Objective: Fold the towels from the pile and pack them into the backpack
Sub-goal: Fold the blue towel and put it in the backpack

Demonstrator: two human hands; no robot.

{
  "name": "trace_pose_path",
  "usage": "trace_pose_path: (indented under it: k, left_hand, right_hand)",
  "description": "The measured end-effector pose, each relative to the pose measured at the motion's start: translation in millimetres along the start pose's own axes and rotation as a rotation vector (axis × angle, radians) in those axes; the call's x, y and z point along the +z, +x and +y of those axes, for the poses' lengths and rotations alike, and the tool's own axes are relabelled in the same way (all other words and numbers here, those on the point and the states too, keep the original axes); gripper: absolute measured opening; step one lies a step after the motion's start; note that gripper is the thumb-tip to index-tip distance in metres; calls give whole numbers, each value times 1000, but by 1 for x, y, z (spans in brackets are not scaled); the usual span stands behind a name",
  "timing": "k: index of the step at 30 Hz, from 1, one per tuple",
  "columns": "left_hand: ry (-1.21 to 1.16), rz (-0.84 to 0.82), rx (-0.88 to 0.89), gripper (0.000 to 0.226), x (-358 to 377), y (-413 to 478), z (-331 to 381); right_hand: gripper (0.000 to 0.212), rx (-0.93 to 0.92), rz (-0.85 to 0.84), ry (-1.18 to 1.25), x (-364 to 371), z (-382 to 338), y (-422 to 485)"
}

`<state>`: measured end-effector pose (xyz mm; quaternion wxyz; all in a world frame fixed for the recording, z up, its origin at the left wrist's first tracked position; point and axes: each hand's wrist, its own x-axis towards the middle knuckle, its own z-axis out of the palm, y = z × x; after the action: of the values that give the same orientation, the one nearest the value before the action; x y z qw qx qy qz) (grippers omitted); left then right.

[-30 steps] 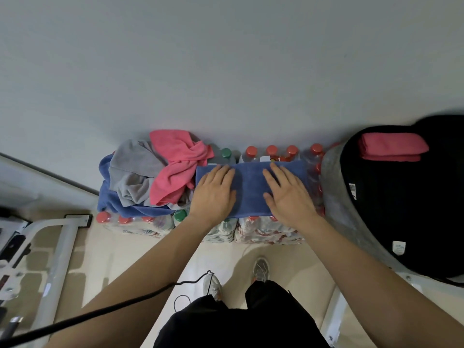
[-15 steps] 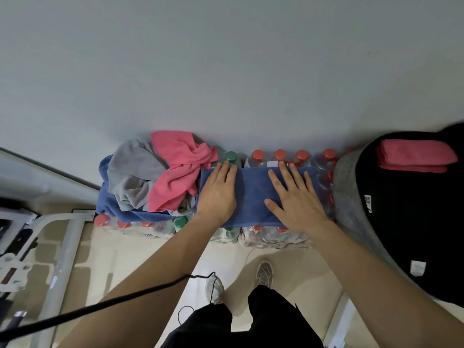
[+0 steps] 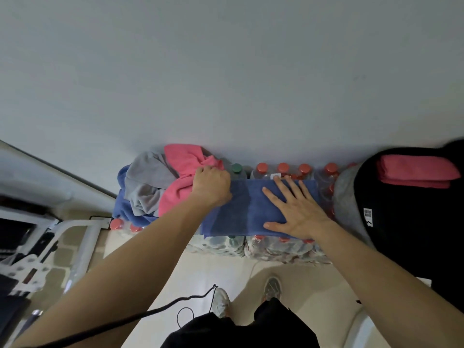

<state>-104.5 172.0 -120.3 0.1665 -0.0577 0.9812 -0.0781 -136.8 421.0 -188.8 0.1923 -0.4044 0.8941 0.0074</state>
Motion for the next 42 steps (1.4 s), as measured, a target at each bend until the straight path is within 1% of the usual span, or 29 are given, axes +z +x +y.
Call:
trace_pose_path:
  k: [2, 4, 6, 7, 9, 10, 14, 17, 20, 23, 26, 27, 30, 34, 36, 40, 42]
  left_hand:
    - [-236, 1, -41, 26, -8, -4, -10]
    - [-531, -21, -112, 27, -11, -12, -17]
    - [-772, 8, -181, 21, -9, -21, -20]
    - [-840, 38, -196, 19, -7, -25, -21]
    - [-910, 94, -220, 31, -5, -31, -22]
    - [-928, 121, -242, 36, -6, -33, -23]
    - [-952, 237, -325, 30, -15, -23, -33]
    - [-981, 284, -319, 26, -28, -14, -31]
    - [-957, 290, -270, 24, -43, -12, -17]
    - [-971, 264, -205, 23, -50, -10, 5]
    - [-952, 212, -126, 25, -51, -8, 33]
    - [-949, 189, -108, 26, -50, -6, 45]
    - [-960, 109, -58, 25, -44, -3, 81]
    - [-910, 21, -10, 22, -29, 3, 119]
    - [-891, -4, 2, 21, -22, 4, 133]
    - [-903, -23, 67, 20, -14, 3, 144]
    - [-984, -33, 67, 24, -14, 2, 136]
  right_hand:
    - [97, 15, -1, -11, 1, -2, 1]
    - [99, 42, 9, -4, 4, -6, 3]
    - [100, 63, 29, -4, 7, -11, 6]
    - [101, 70, 41, -6, 8, -14, 7]
    - [103, 81, 67, 6, 8, -17, 9]
    - [103, 89, 70, 11, 7, -19, 10]
    - [102, 121, 92, 16, 4, -32, 17]
    - [103, 148, 120, 40, 2, -45, 27]
    - [103, 161, 137, 63, 0, -49, 30]
    - [92, 181, 178, 63, -6, -45, 12]
    - [69, 266, 207, 44, -10, -38, -27]
    - [64, 300, 198, 59, -9, -36, -40]
    - [57, 373, 145, 157, -3, -34, -66]
    - [41, 460, 131, 211, 5, -41, -69]
    - [41, 490, 153, 276, 6, -42, -70]
    - [60, 557, 217, 421, 1, -41, -84]
    - [61, 561, 294, 455, -6, -39, -90]
